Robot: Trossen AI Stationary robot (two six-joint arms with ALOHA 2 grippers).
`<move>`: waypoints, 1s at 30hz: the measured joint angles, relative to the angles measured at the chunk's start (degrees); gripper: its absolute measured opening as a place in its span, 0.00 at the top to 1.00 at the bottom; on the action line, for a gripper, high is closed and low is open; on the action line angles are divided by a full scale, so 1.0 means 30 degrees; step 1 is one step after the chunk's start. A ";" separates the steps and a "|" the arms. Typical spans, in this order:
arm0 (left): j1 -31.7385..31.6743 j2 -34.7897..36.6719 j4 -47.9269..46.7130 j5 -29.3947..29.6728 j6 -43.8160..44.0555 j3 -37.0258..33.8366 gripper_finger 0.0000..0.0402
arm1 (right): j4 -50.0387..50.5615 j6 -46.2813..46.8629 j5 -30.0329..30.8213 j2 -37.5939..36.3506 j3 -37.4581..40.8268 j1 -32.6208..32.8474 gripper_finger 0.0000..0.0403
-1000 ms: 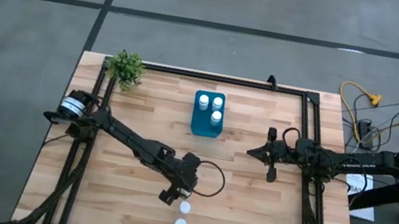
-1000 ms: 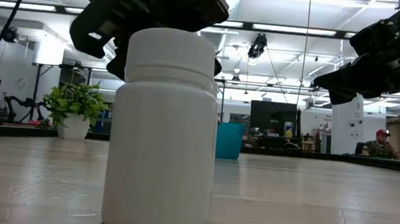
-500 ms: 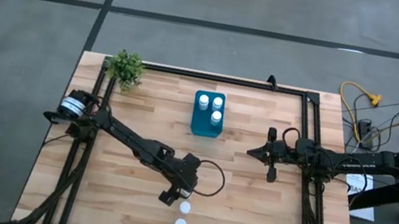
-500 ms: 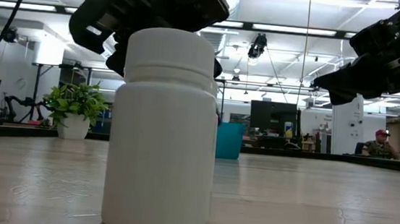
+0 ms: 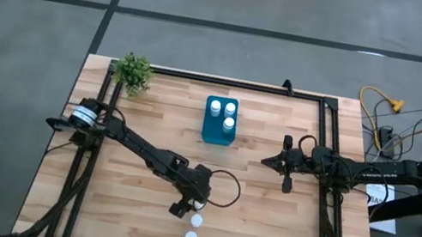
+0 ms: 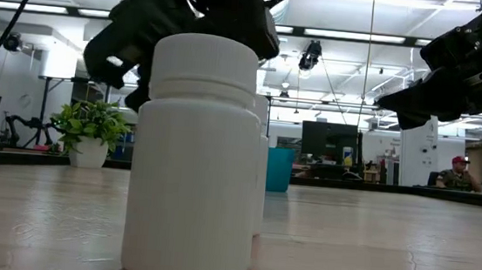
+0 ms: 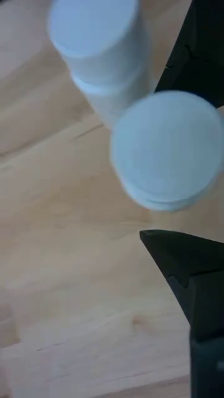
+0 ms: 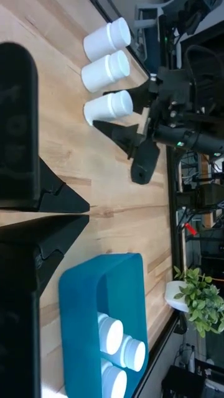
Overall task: Pick and place pill bottles into a basket
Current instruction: Put the top white pill bottle into the blue bin
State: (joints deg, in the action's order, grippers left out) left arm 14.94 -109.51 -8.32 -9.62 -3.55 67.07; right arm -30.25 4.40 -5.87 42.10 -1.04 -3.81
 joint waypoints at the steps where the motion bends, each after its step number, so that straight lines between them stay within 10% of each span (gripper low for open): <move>1: 0.0006 0.0000 0.0124 -0.0015 -0.0007 0.0053 0.36 | 0.0012 0.0000 -0.0007 -0.0005 0.0000 0.0000 0.98; 15: 0.0015 0.0138 0.0047 -0.0119 0.0085 0.0195 0.37 | -0.0009 -0.0051 -0.0007 -0.0005 0.0000 0.0015 0.98; 30: 0.0015 0.0292 -0.0573 -0.0199 -0.0085 0.0482 0.61 | -0.0017 -0.0102 -0.0007 -0.0005 0.0000 0.0015 0.98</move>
State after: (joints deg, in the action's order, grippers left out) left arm 14.98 -108.64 -10.04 -10.22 -3.80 68.52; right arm -30.30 4.10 -5.89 42.09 -1.04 -3.77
